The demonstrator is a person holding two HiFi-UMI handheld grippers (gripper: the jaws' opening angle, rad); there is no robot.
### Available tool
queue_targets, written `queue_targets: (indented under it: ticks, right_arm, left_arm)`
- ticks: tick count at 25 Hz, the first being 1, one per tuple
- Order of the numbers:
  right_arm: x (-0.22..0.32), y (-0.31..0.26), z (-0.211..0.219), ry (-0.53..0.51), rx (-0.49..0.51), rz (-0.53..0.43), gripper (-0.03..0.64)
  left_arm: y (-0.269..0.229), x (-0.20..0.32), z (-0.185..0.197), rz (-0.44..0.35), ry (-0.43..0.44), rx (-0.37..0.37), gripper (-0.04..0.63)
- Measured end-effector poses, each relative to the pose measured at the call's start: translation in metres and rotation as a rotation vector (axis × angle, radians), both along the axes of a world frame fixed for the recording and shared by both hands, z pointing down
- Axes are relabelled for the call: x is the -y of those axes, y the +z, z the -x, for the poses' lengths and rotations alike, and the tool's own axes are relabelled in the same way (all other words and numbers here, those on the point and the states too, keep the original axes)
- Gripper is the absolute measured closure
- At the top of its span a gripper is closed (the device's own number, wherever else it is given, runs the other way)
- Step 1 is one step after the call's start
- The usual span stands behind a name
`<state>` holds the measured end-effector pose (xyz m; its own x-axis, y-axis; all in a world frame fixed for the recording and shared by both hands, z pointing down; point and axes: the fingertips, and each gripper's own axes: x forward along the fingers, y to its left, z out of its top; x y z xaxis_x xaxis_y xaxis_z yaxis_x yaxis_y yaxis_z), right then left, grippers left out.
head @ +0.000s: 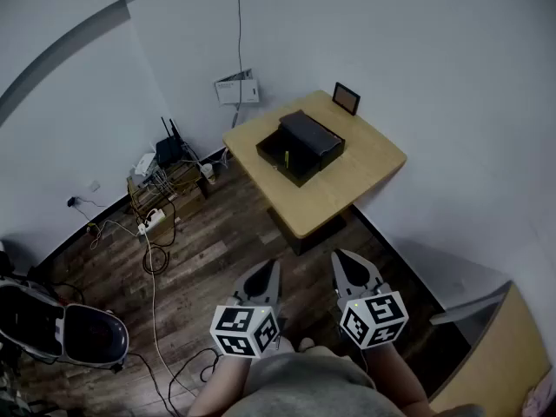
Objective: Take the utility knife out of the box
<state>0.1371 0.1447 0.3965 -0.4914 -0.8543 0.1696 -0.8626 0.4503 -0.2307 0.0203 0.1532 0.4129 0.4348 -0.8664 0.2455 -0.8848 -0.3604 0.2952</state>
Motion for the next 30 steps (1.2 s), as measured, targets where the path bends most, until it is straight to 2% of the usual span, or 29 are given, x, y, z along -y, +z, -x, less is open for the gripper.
queue_targets:
  ticks: [18,30]
  right_arm:
    - [-0.038,-0.009,-0.006,-0.058,-0.029,-0.03,0.617]
    - [-0.034,0.005,-0.005,-0.117,-0.012,0.025,0.617]
  left_arm:
    - [-0.004,-0.036,-0.014,-0.016,-0.032,-0.031,0.592]
    - [-0.003,-0.03,-0.005,-0.001,-0.098,-0.041,0.592]
